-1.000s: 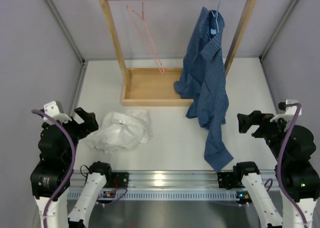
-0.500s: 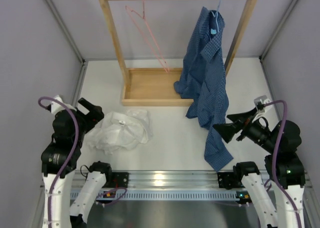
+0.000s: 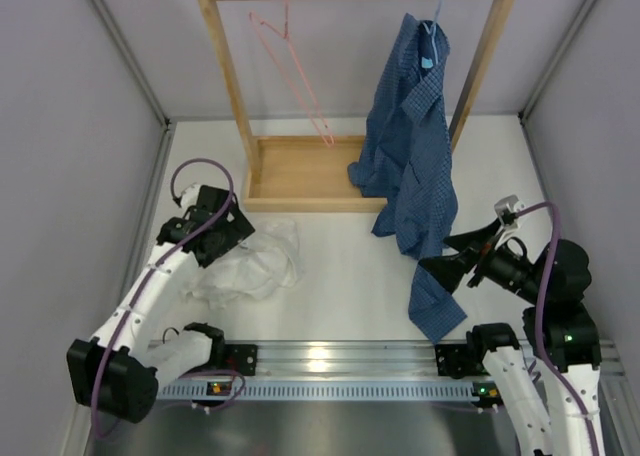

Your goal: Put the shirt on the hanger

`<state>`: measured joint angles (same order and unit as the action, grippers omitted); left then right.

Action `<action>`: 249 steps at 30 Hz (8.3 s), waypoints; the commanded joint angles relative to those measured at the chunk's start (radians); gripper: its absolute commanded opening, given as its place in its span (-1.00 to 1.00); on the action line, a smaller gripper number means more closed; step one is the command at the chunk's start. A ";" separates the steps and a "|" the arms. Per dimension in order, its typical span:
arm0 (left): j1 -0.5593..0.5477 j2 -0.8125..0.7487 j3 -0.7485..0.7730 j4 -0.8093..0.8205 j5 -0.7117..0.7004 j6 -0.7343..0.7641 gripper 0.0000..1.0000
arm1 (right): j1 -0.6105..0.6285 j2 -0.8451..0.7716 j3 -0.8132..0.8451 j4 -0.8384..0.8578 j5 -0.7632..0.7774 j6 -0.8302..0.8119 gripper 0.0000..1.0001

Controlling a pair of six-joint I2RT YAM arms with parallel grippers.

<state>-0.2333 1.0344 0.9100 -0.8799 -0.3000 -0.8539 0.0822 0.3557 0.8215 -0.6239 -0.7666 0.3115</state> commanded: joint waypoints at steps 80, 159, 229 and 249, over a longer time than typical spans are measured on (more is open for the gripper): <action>-0.822 -0.116 -0.001 0.505 -0.122 0.492 0.73 | 0.938 0.310 0.116 0.061 0.833 -0.216 -1.00; -0.652 -0.313 -0.173 0.640 0.072 0.385 -1.00 | 1.053 0.473 0.144 -0.014 1.366 0.207 -1.00; -0.672 -0.261 -0.298 0.739 0.170 0.230 -1.00 | 0.758 1.117 1.056 0.024 0.877 -0.267 0.36; -0.672 -0.260 -0.365 0.753 0.265 0.257 -1.00 | 0.682 1.540 1.499 -0.028 0.900 -0.302 -0.33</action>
<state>-0.9020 0.8028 0.5522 -0.1802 -0.0494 -0.6029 0.7757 1.8950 2.2551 -0.6655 0.1173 0.0181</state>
